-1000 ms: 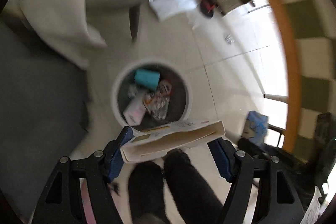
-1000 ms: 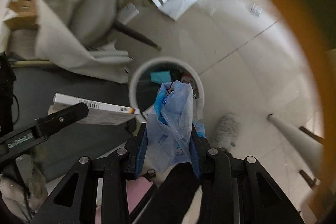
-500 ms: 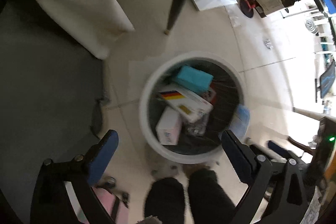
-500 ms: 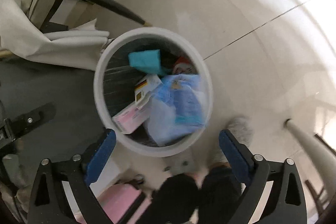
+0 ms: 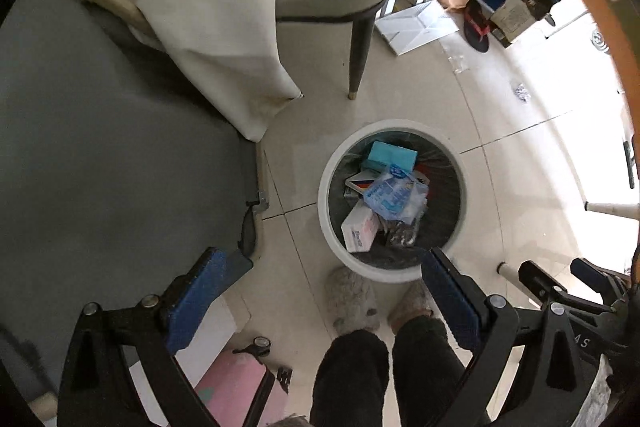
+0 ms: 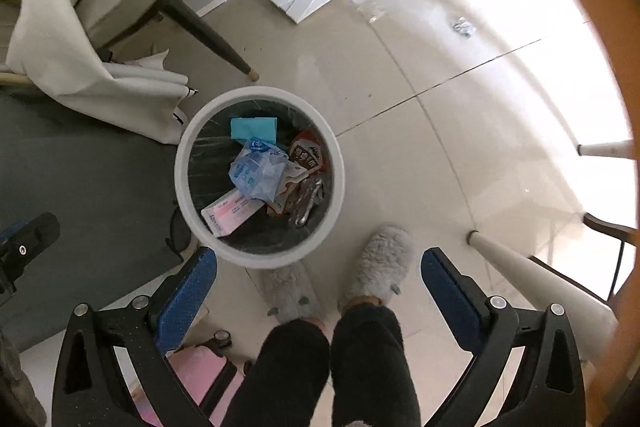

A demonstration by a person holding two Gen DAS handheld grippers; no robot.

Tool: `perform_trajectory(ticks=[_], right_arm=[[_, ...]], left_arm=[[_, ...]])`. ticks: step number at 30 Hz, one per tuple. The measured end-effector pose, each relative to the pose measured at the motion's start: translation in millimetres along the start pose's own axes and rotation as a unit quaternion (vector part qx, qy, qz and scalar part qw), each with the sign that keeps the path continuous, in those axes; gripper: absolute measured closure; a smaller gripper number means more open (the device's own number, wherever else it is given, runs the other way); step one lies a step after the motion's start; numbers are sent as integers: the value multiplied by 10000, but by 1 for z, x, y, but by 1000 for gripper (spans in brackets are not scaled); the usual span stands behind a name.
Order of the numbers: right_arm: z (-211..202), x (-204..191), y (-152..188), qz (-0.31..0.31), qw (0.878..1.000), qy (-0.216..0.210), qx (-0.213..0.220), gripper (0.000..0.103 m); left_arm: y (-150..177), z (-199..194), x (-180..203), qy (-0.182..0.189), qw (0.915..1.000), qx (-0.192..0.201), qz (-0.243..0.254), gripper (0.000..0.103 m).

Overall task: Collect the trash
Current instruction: 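Swing both tools back up over the table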

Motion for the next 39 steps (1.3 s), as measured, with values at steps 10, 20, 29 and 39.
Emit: perform_trajectory(ticks=[10,20,29,39], right_arm=[[-139,-12,16,-71,9995,40,312,0],[-268,-25,37,-143,9983,-46,563,0],[-370,-13,38,370,9913,-735,1026,0],[-449,176,-9,2228,9553,-584,1854,0]], left_arm=[[20,-117,3,134,9998,110,82,3],[40,-231,-8,238,9989,354,174,3],[19,-325,13,82,9925,1142,422,3],[-55,-393,168,87,9709,2019,1282,3]])
Point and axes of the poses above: each gripper's, at about its wrist camera, not at the fingertips, and z roughly the way its jaws point, x to its right, y to its underside, the point moved 5 cm from there along z, roughly the way its jaws point, and after that the axes turned 7 degrees about -z, right-handed, at the moved point
